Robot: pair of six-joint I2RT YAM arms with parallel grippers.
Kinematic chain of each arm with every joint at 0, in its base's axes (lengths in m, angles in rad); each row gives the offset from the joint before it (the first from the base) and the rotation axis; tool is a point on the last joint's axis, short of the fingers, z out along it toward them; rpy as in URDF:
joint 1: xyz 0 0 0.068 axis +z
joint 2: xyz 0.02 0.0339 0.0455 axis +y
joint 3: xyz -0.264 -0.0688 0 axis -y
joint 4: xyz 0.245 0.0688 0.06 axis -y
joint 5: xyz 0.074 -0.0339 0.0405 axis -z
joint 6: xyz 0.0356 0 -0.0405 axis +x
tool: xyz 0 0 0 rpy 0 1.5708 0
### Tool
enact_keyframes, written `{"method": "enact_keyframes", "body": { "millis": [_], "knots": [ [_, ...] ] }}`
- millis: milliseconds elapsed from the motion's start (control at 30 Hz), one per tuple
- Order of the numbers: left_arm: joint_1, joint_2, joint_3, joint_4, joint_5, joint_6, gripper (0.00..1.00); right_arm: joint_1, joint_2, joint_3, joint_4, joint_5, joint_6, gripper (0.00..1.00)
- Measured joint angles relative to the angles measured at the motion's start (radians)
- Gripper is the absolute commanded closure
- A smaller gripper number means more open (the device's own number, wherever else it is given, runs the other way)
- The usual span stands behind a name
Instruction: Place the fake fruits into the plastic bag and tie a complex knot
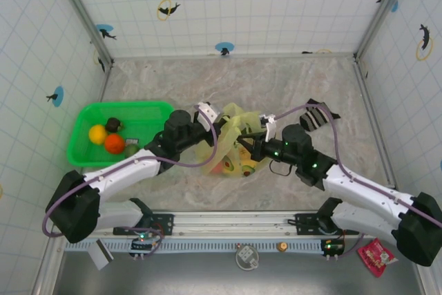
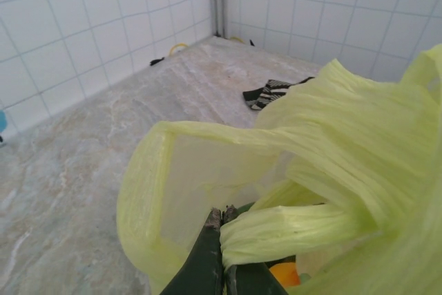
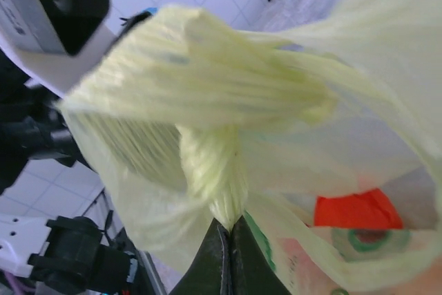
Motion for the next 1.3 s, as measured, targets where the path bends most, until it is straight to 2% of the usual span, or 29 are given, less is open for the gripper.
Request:
{"method": "enact_keyframes", "body": {
  "millis": [133, 333, 567, 733, 933, 1067, 1300],
  "knots": [
    [0.000, -0.008, -0.002, 0.000, -0.069, 0.000, 1.00, -0.006, -0.027, -0.012, -0.084, 0.068, -0.007, 1.00],
    [-0.003, -0.008, -0.013, 0.000, -0.224, 0.002, 1.00, -0.008, -0.060, -0.024, -0.208, 0.240, 0.024, 1.00],
    [-0.012, 0.063, -0.016, -0.003, -0.416, 0.002, 1.00, -0.008, -0.066, -0.036, -0.306, 0.466, 0.158, 1.00],
    [-0.017, 0.163, -0.015, -0.002, -0.516, -0.025, 1.00, -0.007, -0.140, -0.125, -0.354, 0.595, 0.297, 1.00],
    [0.016, 0.273, -0.001, -0.033, -0.526, -0.097, 1.00, -0.050, -0.272, -0.265, -0.433, 0.665, 0.489, 1.00],
    [0.025, 0.286, 0.014, -0.039, -0.496, -0.123, 1.00, -0.071, -0.285, -0.283, -0.467, 0.673, 0.578, 1.00],
    [0.029, 0.309, 0.034, -0.055, -0.460, -0.134, 1.00, -0.076, -0.254, -0.283, -0.469, 0.700, 0.607, 1.00]
  ]
}}
